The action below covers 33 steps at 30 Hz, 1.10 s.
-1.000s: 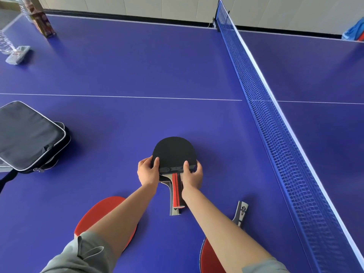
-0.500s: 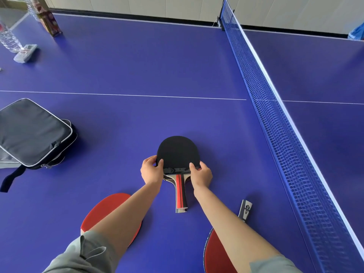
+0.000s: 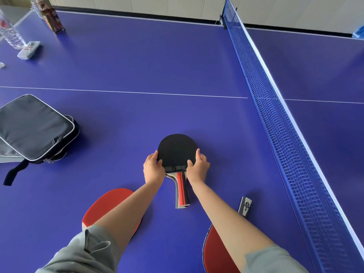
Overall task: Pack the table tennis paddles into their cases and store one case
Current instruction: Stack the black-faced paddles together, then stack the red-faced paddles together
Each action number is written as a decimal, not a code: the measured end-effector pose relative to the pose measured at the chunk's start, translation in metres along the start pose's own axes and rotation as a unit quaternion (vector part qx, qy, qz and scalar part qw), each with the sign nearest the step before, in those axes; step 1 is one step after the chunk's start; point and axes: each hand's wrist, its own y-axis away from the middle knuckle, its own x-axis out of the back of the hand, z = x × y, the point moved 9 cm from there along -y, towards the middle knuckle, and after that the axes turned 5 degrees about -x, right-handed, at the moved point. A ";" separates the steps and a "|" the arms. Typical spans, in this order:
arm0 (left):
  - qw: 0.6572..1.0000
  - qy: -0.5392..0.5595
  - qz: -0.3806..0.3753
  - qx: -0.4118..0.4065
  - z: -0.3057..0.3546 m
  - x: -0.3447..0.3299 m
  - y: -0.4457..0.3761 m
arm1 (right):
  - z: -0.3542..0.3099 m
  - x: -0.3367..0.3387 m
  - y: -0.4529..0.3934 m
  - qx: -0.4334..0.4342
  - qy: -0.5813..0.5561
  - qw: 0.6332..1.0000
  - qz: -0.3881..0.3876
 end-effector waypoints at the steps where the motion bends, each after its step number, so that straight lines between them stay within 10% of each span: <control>1: 1.000 -0.019 -0.007 -0.009 0.000 -0.001 0.000 | 0.001 0.000 0.000 0.007 0.006 1.000 -0.004; 14: 0.978 -0.120 0.017 -0.172 0.051 0.007 0.072 | 0.049 0.062 0.024 0.111 -0.022 0.990 -0.087; 20: 0.952 -0.105 -0.123 -0.259 0.073 -0.068 0.168 | 0.098 0.098 0.058 0.178 0.043 0.976 -0.119; 33: 0.955 -0.204 -0.215 -0.005 0.005 -0.137 0.234 | 0.161 0.097 0.102 0.328 0.275 0.876 -0.224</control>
